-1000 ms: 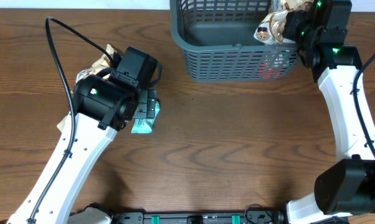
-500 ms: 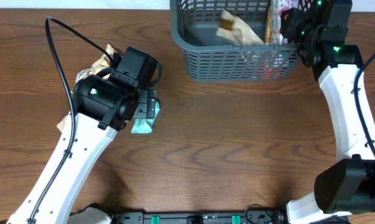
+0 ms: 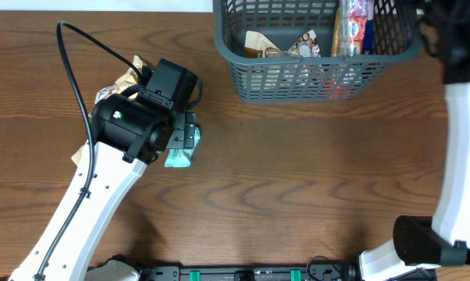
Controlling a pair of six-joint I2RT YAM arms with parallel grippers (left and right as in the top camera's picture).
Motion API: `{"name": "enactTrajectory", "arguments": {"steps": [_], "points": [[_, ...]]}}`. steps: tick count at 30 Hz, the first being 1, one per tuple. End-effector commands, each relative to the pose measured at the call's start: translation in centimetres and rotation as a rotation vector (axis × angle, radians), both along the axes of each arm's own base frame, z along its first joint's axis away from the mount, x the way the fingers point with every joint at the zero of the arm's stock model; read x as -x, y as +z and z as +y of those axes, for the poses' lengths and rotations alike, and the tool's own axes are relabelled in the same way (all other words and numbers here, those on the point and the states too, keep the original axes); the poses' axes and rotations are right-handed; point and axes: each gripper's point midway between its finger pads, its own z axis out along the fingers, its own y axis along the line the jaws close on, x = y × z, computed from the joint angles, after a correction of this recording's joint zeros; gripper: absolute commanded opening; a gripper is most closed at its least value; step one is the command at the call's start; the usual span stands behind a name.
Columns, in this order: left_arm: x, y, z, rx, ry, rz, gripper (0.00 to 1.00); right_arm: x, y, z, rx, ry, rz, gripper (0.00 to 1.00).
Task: Pack container
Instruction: 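Open the right gripper to drop the wrapper and withdraw right, then move the left gripper to the lower crumpled wrapper and grasp it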
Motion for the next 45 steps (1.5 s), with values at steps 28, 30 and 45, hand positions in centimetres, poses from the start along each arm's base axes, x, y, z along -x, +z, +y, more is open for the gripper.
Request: {"name": "enactTrajectory", "arguments": {"steps": [28,30,45], "points": [[-5.4,3.4,1.7,0.053,0.195,-0.277,0.99,19.9,-0.1,-13.4,0.063,-0.764,0.271,0.99],[-5.8,3.5,3.4,0.121,0.365,-0.317,0.99,20.3,-0.8,-14.6,0.027,-0.824,0.285,0.99],[-6.3,-6.1,11.7,0.606,1.238,0.029,0.99,17.9,-9.1,-13.7,-0.125,-0.689,0.568,0.99]]}}
